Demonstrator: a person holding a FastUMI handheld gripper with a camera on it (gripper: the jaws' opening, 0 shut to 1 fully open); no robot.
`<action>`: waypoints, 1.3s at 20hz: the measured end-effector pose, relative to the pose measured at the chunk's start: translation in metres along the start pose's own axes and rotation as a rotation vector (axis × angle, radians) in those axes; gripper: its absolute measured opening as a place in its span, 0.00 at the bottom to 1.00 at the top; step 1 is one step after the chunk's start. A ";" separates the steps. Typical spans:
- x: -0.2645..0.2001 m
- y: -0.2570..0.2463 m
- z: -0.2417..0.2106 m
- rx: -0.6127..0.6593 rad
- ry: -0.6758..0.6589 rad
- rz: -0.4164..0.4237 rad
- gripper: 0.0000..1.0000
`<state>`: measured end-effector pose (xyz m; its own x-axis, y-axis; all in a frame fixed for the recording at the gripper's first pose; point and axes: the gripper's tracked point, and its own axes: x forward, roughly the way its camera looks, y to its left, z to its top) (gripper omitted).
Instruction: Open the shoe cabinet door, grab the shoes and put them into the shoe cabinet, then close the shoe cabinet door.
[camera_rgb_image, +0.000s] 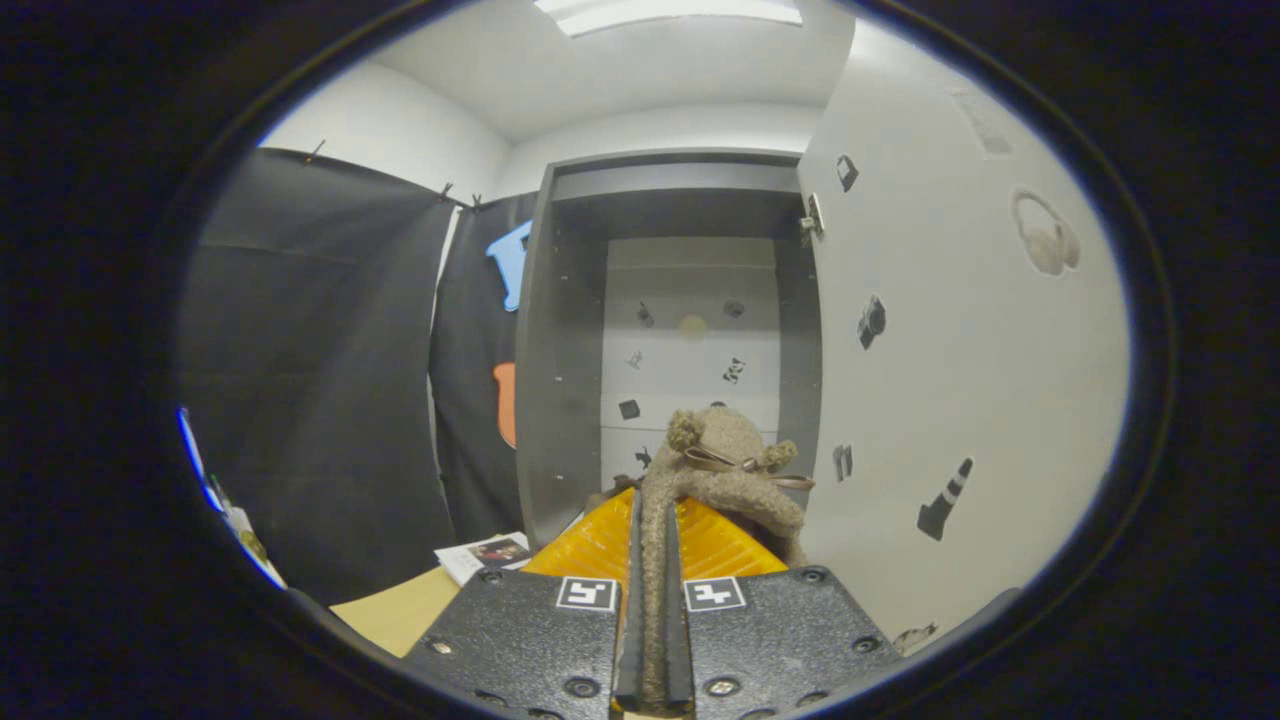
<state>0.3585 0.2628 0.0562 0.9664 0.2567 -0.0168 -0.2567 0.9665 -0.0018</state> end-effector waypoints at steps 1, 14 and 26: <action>0.009 -0.003 0.006 0.005 -0.005 -0.012 0.12; 0.189 -0.045 -0.052 -0.069 0.109 -0.088 0.12; 0.313 -0.074 -0.132 -0.157 0.280 -0.127 0.13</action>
<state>0.6778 0.2708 -0.0805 0.9546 0.1018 -0.2799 -0.1551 0.9722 -0.1753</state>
